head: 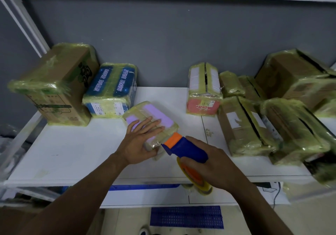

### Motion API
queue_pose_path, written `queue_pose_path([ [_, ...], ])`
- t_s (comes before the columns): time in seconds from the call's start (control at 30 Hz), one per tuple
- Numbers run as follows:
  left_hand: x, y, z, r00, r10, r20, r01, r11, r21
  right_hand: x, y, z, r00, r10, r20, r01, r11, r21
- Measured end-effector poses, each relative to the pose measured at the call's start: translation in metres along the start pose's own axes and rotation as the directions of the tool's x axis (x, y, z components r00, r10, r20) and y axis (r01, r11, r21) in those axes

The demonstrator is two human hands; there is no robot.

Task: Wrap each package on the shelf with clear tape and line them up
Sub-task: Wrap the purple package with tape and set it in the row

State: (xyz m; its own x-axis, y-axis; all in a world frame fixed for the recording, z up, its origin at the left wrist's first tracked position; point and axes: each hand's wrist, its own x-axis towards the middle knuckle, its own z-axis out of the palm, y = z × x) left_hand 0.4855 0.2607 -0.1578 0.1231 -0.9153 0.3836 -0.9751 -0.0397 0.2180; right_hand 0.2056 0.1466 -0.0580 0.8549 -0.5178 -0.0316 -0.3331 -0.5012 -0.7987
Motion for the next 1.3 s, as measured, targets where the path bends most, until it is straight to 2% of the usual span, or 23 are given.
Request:
queue_pose_path([
  [0.27, 0.001, -0.001, 0.000, 1.000, 0.004, 0.007, -0.005, 1.000, 0.020, -0.020, 0.014, -0.015, 0.992, 0.103, 0.068, -0.102, 0.995, -0.021],
  [0.53, -0.002, 0.003, -0.012, 0.998, 0.025, 0.055, -0.027, 0.999, 0.032, -0.016, 0.017, -0.005, 0.990, 0.119, 0.082, -0.116, 0.993, -0.033],
  [0.63, -0.002, 0.005, -0.015, 0.996, -0.001, 0.086, 0.003, 1.000, -0.021, -0.009, 0.017, 0.002, 0.986, 0.133, 0.101, -0.128, 0.990, -0.059],
  [0.73, -0.001, 0.009, -0.016, 0.997, -0.030, 0.069, 0.036, 0.997, -0.074, 0.001, 0.019, 0.011, 0.983, 0.159, 0.093, -0.151, 0.985, -0.087],
  [1.3, 0.000, 0.017, 0.000, 0.996, -0.086, -0.029, 0.082, 0.989, -0.125, 0.033, 0.011, 0.028, 0.988, 0.150, 0.020, -0.145, 0.976, -0.162],
])
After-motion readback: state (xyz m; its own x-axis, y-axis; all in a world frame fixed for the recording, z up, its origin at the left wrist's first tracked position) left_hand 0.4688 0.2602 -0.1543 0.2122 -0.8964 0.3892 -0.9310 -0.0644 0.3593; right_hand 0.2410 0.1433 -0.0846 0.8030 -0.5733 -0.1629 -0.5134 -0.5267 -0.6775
